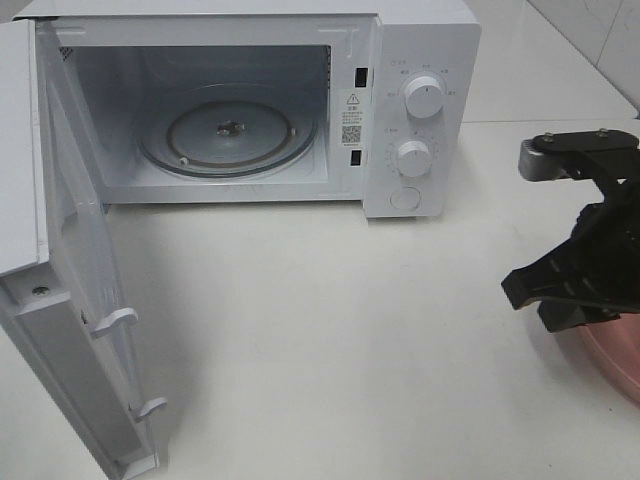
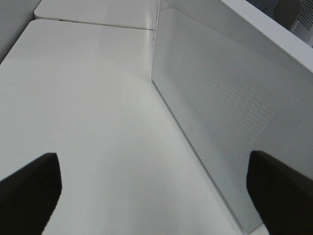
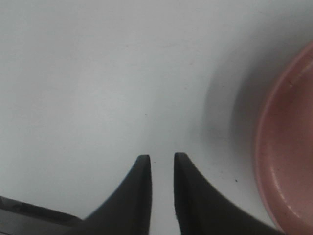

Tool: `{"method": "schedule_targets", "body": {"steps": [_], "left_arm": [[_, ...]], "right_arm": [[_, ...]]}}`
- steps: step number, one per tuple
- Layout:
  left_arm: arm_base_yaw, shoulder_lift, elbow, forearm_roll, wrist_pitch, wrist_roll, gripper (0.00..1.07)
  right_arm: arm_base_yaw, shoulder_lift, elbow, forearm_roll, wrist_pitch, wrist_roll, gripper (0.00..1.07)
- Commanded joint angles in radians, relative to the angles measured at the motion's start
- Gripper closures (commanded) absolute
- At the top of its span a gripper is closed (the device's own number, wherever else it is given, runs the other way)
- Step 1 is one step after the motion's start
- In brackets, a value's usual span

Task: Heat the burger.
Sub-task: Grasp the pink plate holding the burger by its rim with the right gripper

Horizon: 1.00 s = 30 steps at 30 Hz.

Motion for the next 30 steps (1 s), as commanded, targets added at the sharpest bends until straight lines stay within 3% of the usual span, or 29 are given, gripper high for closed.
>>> {"method": "schedule_targets", "body": {"steps": [1, 2, 3, 4, 5, 6, 7, 8, 9, 10, 14, 23, 30], "left_arm": [[0.003, 0.002, 0.0, -0.006, -0.009, 0.0, 0.09], [0.003, 0.002, 0.0, -0.006, -0.009, 0.0, 0.09], [0.003, 0.002, 0.0, -0.006, -0.009, 0.0, 0.09], [0.003, 0.002, 0.0, -0.006, -0.009, 0.0, 0.09], [0.003, 0.002, 0.0, -0.006, -0.009, 0.0, 0.09], [0.003, 0.002, 0.0, -0.006, -0.009, 0.0, 0.09], [0.003, 0.002, 0.0, -0.006, -0.009, 0.0, 0.09], [0.003, 0.002, 0.0, -0.006, -0.009, 0.0, 0.09], [0.003, 0.002, 0.0, -0.006, -0.009, 0.0, 0.09], [0.003, 0.002, 0.0, -0.006, -0.009, 0.0, 0.09], [0.003, 0.002, 0.0, -0.006, -0.009, 0.0, 0.09], [0.003, 0.002, 0.0, -0.006, -0.009, 0.0, 0.09], [0.003, 0.002, 0.0, -0.006, -0.009, 0.0, 0.09]], "right_arm": [[-0.073, -0.007, -0.006, -0.071, 0.019, 0.063, 0.82], [-0.073, -0.007, -0.006, -0.071, 0.019, 0.063, 0.82], [-0.091, -0.007, -0.006, -0.089, 0.019, 0.076, 0.77], [-0.121, -0.007, -0.006, -0.118, 0.014, 0.097, 0.65], [-0.121, -0.007, -0.006, -0.118, 0.014, 0.097, 0.65], [-0.134, -0.007, -0.006, -0.134, 0.011, 0.102, 0.57], [-0.149, -0.007, -0.006, -0.161, 0.01, 0.103, 0.42], [-0.149, -0.007, -0.006, -0.161, 0.01, 0.103, 0.42], [-0.15, -0.007, -0.006, -0.172, 0.007, 0.103, 0.33], [-0.158, -0.007, -0.006, -0.18, -0.006, 0.103, 0.19], [-0.158, -0.007, -0.006, -0.185, -0.024, 0.103, 0.07], [-0.158, 0.019, -0.006, -0.19, -0.066, 0.103, 0.09], [-0.158, 0.144, -0.006, -0.195, -0.107, 0.123, 0.12]]}}
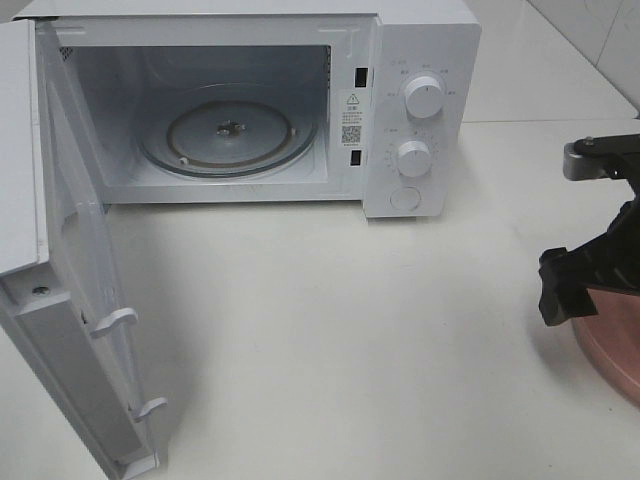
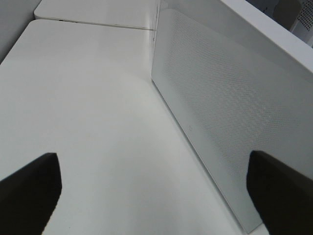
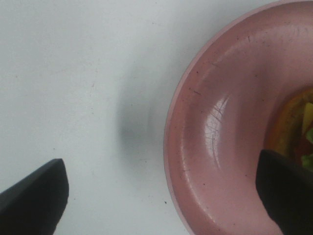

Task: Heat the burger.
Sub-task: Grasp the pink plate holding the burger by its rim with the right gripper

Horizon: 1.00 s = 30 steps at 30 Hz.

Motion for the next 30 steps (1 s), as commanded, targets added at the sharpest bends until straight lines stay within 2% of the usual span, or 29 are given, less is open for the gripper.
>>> {"method": "schedule_targets", "body": {"steps": [1, 9, 20, 25, 28, 30], "left_arm": [[0.003, 0.002, 0.0, -0.006, -0.009, 0.0, 0.09], [0.003, 0.002, 0.0, -0.006, -0.009, 0.0, 0.09], [0.003, 0.002, 0.0, -0.006, -0.009, 0.0, 0.09], [0.003, 0.002, 0.0, -0.006, -0.009, 0.0, 0.09], [0.003, 0.002, 0.0, -0.006, -0.009, 0.0, 0.09], [0.003, 0.002, 0.0, -0.006, -0.009, 0.0, 0.09]], "right_arm": [[-0.008, 0.038, -0.004, -0.017, -0.026, 0.02, 0.12], [-0.009, 0.148, -0.004, -0.024, -0.077, 0.027, 0.15], [-0.066, 0.257, -0.004, -0.027, -0.164, 0.034, 0.19], [-0.066, 0.274, -0.004, -0.027, -0.179, 0.041, 0.26], [-0.066, 0.288, -0.004, -0.027, -0.195, 0.041, 0.36], [-0.066, 0.296, -0.004, -0.027, -0.195, 0.041, 0.38]]}}
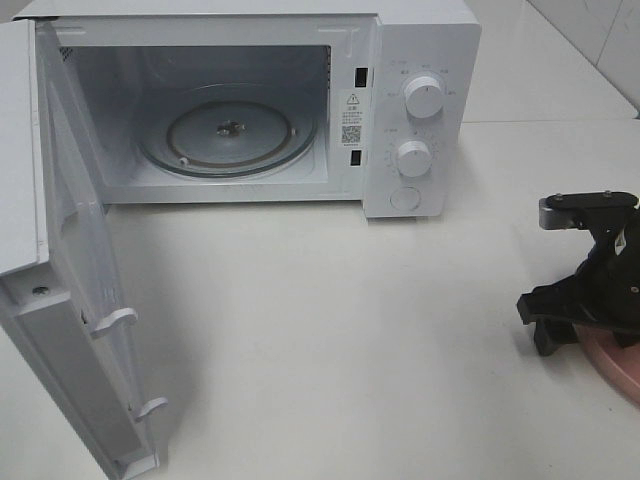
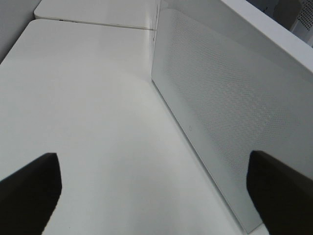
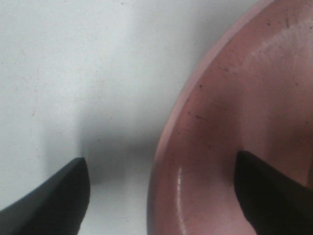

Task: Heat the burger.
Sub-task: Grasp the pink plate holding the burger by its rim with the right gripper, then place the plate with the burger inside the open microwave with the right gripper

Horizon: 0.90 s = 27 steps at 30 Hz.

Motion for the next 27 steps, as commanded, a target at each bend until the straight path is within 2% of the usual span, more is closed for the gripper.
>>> {"method": "schedule_targets", "body": {"steps": [1, 5, 6, 7, 8, 9, 10, 11, 12, 13, 14, 15, 16, 27], "left_arm": [[0.003, 0.002, 0.0, -0.006, -0.009, 0.0, 0.09], [0.003, 0.002, 0.0, -0.006, -0.009, 0.0, 0.09], [0.003, 0.002, 0.0, -0.006, -0.009, 0.0, 0.09], [0.003, 0.002, 0.0, -0.006, -0.009, 0.0, 0.09], [0.003, 0.002, 0.0, -0.006, -0.009, 0.0, 0.09], [0.003, 0.002, 0.0, -0.006, -0.009, 0.0, 0.09], [0.003, 0.002, 0.0, -0.006, -0.009, 0.0, 0.09], [0.003, 0.002, 0.0, -0.006, -0.009, 0.0, 0.09], [0.003, 0.002, 0.0, -0.006, -0.009, 0.0, 0.09], [0.003, 0.002, 0.0, -0.006, -0.009, 0.0, 0.09], [0.003, 0.002, 0.0, -0.006, -0.009, 0.0, 0.09], [0.003, 0.002, 0.0, -0.006, -0.009, 0.0, 0.09], [0.003, 0.002, 0.0, -0.006, -0.009, 0.0, 0.09], [0.003, 0.002, 0.0, -0.006, -0.009, 0.0, 0.09]], "right_arm": [[-0.007, 0.024, -0.002, -0.003, -0.002, 0.007, 0.39], [-0.007, 0.035, -0.002, -0.003, 0.005, 0.012, 0.44], [-0.007, 0.035, -0.002, -0.003, 0.007, 0.012, 0.51], [-0.007, 0.035, -0.002, -0.003, 0.007, 0.012, 0.51], [-0.007, 0.035, -0.002, -0.011, 0.01, 0.012, 0.62], [-0.007, 0.035, -0.002, -0.011, 0.01, 0.012, 0.62], [-0.007, 0.035, -0.002, -0.016, 0.017, 0.012, 0.76], [-0.007, 0.035, -0.002, -0.019, 0.017, 0.012, 0.82], [-0.007, 0.035, -0.002, -0.019, 0.017, 0.012, 0.82], [-0.007, 0.035, -0.002, -0.019, 0.018, 0.012, 0.94], [-0.007, 0.035, -0.002, -0.019, 0.018, 0.012, 1.0], [-0.007, 0.035, -0.002, -0.019, 0.018, 0.012, 1.0], [-0.007, 0.035, -0.002, -0.019, 0.018, 0.012, 1.07], [-0.004, 0.019, -0.002, -0.018, 0.042, 0.038, 1.07]]}}
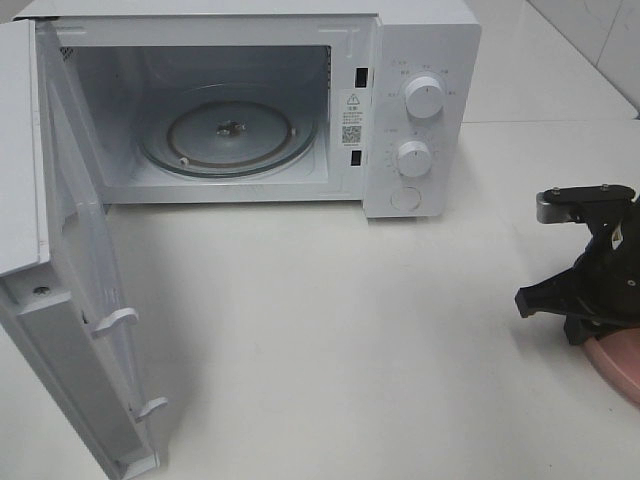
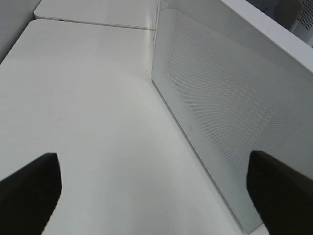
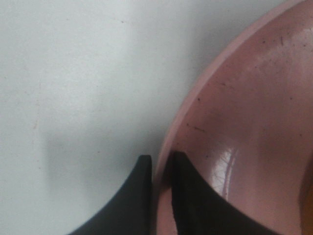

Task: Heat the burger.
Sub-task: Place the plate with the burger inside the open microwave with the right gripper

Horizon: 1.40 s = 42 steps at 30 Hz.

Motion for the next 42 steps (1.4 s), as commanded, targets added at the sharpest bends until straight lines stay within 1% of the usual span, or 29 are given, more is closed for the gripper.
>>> {"method": "schedule_targets", "body": {"steps": [1, 6, 8, 11, 13, 14, 16, 17, 18, 19, 21, 25, 28, 42], "left_arm": [[0.003, 0.002, 0.0, -0.006, -0.009, 0.0, 0.09], [0.003, 0.002, 0.0, -0.006, -0.009, 0.0, 0.09], [0.003, 0.002, 0.0, -0.006, -0.009, 0.0, 0.09], [0.003, 0.002, 0.0, -0.006, -0.009, 0.0, 0.09], [0.003, 0.002, 0.0, -0.006, -0.009, 0.0, 0.09], [0.003, 0.002, 0.0, -0.006, -0.009, 0.0, 0.09], [0.003, 0.002, 0.0, -0.006, -0.009, 0.0, 0.09], [0.003, 0.002, 0.0, -0.006, -0.009, 0.0, 0.09], [0.003, 0.002, 0.0, -0.006, -0.009, 0.0, 0.09], [0.003, 0.002, 0.0, -0.006, -0.009, 0.0, 0.09], [0.003, 0.002, 0.0, -0.006, -0.009, 0.0, 0.09], [0.003, 0.002, 0.0, -0.006, -0.009, 0.0, 0.09], [0.003, 0.002, 0.0, -0.006, -0.009, 0.0, 0.09], [0.003, 0.002, 0.0, -0.006, -0.009, 0.0, 0.09]], "right_arm": [[-0.004, 0.013, 0.014, 0.01, 0.033, 0.013, 1.07], [0.028, 0.002, 0.014, -0.015, 0.049, 0.031, 1.07], [0.05, 0.002, 0.014, -0.058, 0.072, 0.08, 1.07], [0.057, 0.002, 0.014, -0.078, 0.079, 0.1, 1.07], [0.084, 0.002, 0.014, -0.157, 0.11, 0.184, 1.07], [0.084, 0.002, 0.014, -0.157, 0.11, 0.184, 1.07], [0.114, 0.002, 0.014, -0.222, 0.137, 0.256, 1.07], [0.114, 0.002, 0.014, -0.222, 0.137, 0.256, 1.07], [0.135, 0.002, 0.014, -0.256, 0.157, 0.287, 1.07], [0.135, 0.002, 0.014, -0.256, 0.157, 0.287, 1.07], [0.168, 0.002, 0.014, -0.307, 0.193, 0.328, 1.07], [0.2, -0.007, 0.014, -0.335, 0.231, 0.357, 1.07], [0.232, -0.05, 0.014, -0.374, 0.276, 0.383, 1.07], [0.34, -0.198, 0.014, -0.405, 0.452, 0.384, 1.07]]}}
